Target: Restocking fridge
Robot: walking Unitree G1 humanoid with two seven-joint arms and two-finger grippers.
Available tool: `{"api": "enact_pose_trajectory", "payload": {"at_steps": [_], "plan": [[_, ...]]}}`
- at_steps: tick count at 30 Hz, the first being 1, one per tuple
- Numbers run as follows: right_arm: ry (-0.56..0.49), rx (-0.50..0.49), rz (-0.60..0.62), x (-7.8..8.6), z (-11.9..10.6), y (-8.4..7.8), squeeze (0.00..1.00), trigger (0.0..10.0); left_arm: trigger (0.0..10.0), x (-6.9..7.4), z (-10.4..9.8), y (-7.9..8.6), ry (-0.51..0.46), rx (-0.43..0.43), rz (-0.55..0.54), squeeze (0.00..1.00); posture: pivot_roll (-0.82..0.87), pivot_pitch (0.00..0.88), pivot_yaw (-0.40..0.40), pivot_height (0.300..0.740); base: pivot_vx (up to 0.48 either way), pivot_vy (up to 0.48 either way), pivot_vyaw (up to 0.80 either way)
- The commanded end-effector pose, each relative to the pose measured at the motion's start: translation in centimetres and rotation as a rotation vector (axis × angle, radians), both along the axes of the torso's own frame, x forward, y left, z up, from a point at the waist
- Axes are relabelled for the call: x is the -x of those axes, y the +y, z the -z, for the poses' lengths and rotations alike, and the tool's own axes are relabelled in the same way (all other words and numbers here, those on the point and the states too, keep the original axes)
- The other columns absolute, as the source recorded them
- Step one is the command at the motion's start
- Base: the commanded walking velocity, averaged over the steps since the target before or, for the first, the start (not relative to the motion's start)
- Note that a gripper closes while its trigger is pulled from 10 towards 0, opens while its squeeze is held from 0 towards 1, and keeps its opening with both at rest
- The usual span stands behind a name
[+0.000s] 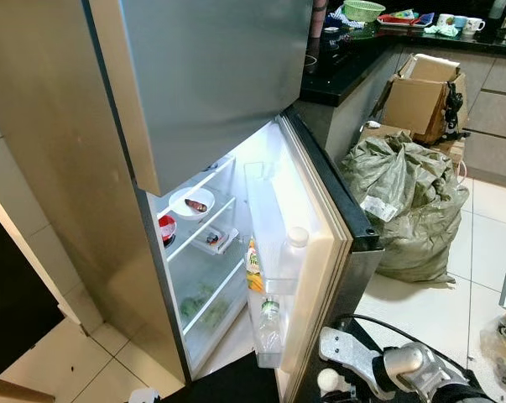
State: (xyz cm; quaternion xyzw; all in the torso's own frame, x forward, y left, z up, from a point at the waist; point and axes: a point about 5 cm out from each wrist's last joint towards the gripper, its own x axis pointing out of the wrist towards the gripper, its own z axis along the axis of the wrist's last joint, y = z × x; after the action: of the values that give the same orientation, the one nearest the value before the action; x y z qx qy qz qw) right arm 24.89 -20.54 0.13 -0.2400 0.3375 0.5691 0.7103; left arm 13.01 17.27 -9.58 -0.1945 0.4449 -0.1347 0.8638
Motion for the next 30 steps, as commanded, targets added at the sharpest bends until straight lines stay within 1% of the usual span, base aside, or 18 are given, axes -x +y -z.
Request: {"api": "enact_pose_trajectory", "payload": {"at_steps": [1,2,3,4,6,8,9,12,13,15,16,19,20,21,23,25,28,30], "plan": [[-0.031,-0.033,-0.032,-0.8,-0.9,0.6,0.0,10.0,10.0,0.2,0.0,0.0,-0.001,-0.004,0.006,0.0,-0.03,0.0,-0.018,0.74,0.0,0.0,0.0],[-0.03,-0.073,-0.064,-1.2,-1.6,1.3,0.0,10.0,10.0,0.2,0.0,0.0,-0.001,-0.004,0.009,0.0,-0.03,0.0,-0.019,0.74,0.0,0.0,0.0],[-0.03,-0.073,-0.064,-1.2,-1.6,1.3,0.0,10.0,10.0,0.2,0.0,0.0,-0.001,-0.004,0.009,0.0,-0.03,0.0,-0.019,0.74,0.0,0.0,0.0],[-0.049,-0.127,-0.089,-1.7,-2.5,2.2,0.0,10.0,10.0,0.2,0.0,0.0,-0.001,-0.005,0.012,0.0,-0.03,0.0,-0.02,0.74,0.0,0.0,0.0],[-0.085,-0.196,-0.13,-2.5,-3.8,3.5,0.0,10.0,10.0,0.2,0.0,0.0,-0.001,-0.007,0.017,0.0,-0.03,0.0,-0.02,0.74,0.0,0.0,0.0],[-0.163,-0.251,-0.131,-3.4,-5.0,4.7,0.0,10.0,10.0,0.2,0.0,0.0,-0.001,-0.008,0.021,0.0,-0.03,0.0,-0.02,0.74,0.0,0.0,0.0],[-0.163,-0.251,-0.131,-3.4,-5.0,4.7,0.0,10.0,10.0,0.2,0.0,0.0,-0.001,-0.008,0.021,0.0,-0.03,0.0,-0.02,0.74,0.0,0.0,0.0],[-0.25,-0.342,-0.106,-4.3,-6.2,6.3,0.0,10.0,10.0,0.2,0.0,0.0,-0.002,-0.008,0.024,0.0,-0.03,0.0,-0.021,0.74,0.0,0.0,0.0],[-0.25,-0.342,-0.106,-4.3,-6.2,6.3,0.0,10.0,10.0,0.2,0.0,0.0,-0.002,-0.008,0.024,0.0,-0.03,0.0,-0.021,0.74,0.0,0.0,0.0],[-0.285,-0.361,-0.094,-4.6,-6.7,6.8,0.0,10.0,10.0,0.2,0.0,0.0,-0.002,-0.008,0.025,0.0,-0.03,0.0,-0.021,0.74,0.0,0.0,0.0],[-0.31,-0.351,-0.083,-4.8,-6.8,6.9,0.0,10.0,10.0,0.2,0.0,0.0,-0.002,-0.008,0.025,0.0,-0.03,0.0,-0.021,0.74,0.0,0.0,0.0],[-0.366,-0.306,-0.049,-5.3,-7.1,6.8,0.0,10.0,10.0,0.3,0.1,0.0,0.0,-0.012,0.029,0.0,-0.03,0.0,-0.021,0.74,0.0,0.0,0.0],[-0.366,-0.306,-0.049,-5.3,-7.1,6.8,0.0,10.0,10.0,0.3,0.1,0.0,0.0,-0.012,0.029,0.0,-0.03,0.0,-0.021,0.74,0.0,0.0,0.0],[-0.383,-0.278,-0.03,-5.6,-7.1,6.5,0.0,10.0,10.0,0.3,0.1,0.1,0.0,-0.013,0.031,0.0,-0.03,0.0,-0.02,0.74,0.0,0.0,0.0],[-0.395,-0.26,-0.019,-5.7,-7.2,6.3,0.0,10.0,10.0,0.3,0.1,0.1,0.001,-0.015,0.032,0.0,-0.03,0.0,-0.02,0.74,0.0,0.0,0.0],[-0.395,-0.26,-0.019,-5.7,-7.2,6.3,0.0,10.0,10.0,0.3,0.1,0.1,0.001,-0.015,0.032,0.0,-0.03,0.0,-0.02,0.74,0.0,0.0,0.0],[-0.434,-0.21,0.043,-6.3,-7.4,4.9,0.0,10.0,10.0,0.4,0.1,0.1,0.001,-0.018,0.036,0.0,-0.02,0.0,-0.02,0.74,0.0,0.0,0.0],[-0.459,-0.182,0.107,-6.7,-7.6,3.7,0.0,10.0,10.0,0.4,0.1,0.1,0.003,-0.021,0.041,0.0,-0.03,0.0,-0.022,0.74,0.0,0.0,0.0]]}}
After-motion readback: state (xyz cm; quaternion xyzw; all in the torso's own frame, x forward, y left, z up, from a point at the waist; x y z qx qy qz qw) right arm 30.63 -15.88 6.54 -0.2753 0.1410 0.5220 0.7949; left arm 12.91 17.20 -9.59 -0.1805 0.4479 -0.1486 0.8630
